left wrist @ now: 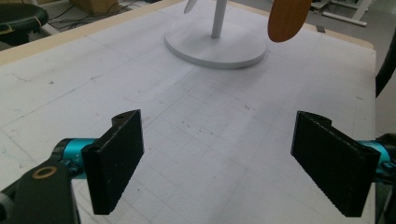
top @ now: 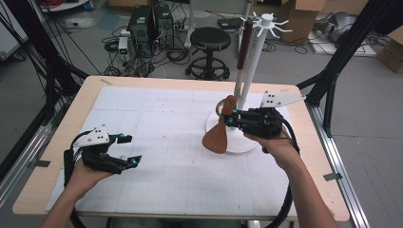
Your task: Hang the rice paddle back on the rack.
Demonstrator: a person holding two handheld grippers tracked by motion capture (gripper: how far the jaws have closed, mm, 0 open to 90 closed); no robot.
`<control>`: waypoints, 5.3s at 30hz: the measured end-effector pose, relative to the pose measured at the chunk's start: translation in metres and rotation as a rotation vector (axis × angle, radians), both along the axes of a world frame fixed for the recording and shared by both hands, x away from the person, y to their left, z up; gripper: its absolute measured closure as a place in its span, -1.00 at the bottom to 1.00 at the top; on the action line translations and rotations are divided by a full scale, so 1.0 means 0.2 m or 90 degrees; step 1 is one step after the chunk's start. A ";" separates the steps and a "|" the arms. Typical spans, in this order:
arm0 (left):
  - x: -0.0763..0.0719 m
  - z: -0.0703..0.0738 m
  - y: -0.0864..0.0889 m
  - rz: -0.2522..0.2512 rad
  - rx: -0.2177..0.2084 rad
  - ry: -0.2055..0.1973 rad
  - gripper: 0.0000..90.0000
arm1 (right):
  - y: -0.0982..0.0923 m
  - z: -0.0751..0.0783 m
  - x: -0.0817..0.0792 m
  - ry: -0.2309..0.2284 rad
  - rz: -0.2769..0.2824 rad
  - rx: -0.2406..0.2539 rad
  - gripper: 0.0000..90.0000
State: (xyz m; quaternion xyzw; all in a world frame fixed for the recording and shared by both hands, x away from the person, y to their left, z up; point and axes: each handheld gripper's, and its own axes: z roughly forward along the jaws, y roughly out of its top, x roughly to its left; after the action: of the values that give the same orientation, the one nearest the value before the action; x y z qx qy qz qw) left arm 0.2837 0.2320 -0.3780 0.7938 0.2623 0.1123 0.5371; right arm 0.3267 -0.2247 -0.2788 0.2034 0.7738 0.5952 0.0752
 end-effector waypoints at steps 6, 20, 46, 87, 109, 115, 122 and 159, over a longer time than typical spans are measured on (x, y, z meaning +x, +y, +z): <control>0.01 0.00 0.00 0.003 0.002 0.001 -0.66 | -0.01 0.05 0.02 0.000 0.002 0.001 0.84; 0.02 0.00 0.00 0.009 -0.003 0.001 -0.71 | -0.05 0.18 0.07 -0.017 -0.019 0.003 0.84; 0.02 -0.01 0.00 0.013 -0.008 0.004 -0.85 | -0.09 0.43 0.13 -0.049 -0.044 -0.010 0.84; 0.02 0.00 0.02 0.008 -0.024 0.002 -0.85 | -0.12 0.63 0.21 -0.069 -0.084 -0.011 0.84; 0.02 0.00 0.02 0.005 -0.027 0.001 -0.85 | -0.17 0.59 0.25 -0.053 -0.133 -0.021 0.84; 0.02 0.00 0.02 0.004 -0.027 0.002 -0.85 | -0.18 0.56 0.25 -0.053 -0.136 -0.002 0.82; 0.02 0.00 0.02 0.004 -0.024 0.000 -0.85 | -0.18 0.55 0.23 -0.058 -0.136 -0.001 0.73; 0.02 0.00 0.01 0.001 -0.022 0.008 -0.85 | -0.21 0.35 0.05 -0.086 -0.195 0.012 -0.65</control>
State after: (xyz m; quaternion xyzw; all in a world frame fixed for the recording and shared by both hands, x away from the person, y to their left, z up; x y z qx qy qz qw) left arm 0.2868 0.2337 -0.3785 0.7847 0.2683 0.1033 0.5492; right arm 0.3368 -0.2667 -0.2097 0.2791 0.7214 0.5961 0.2155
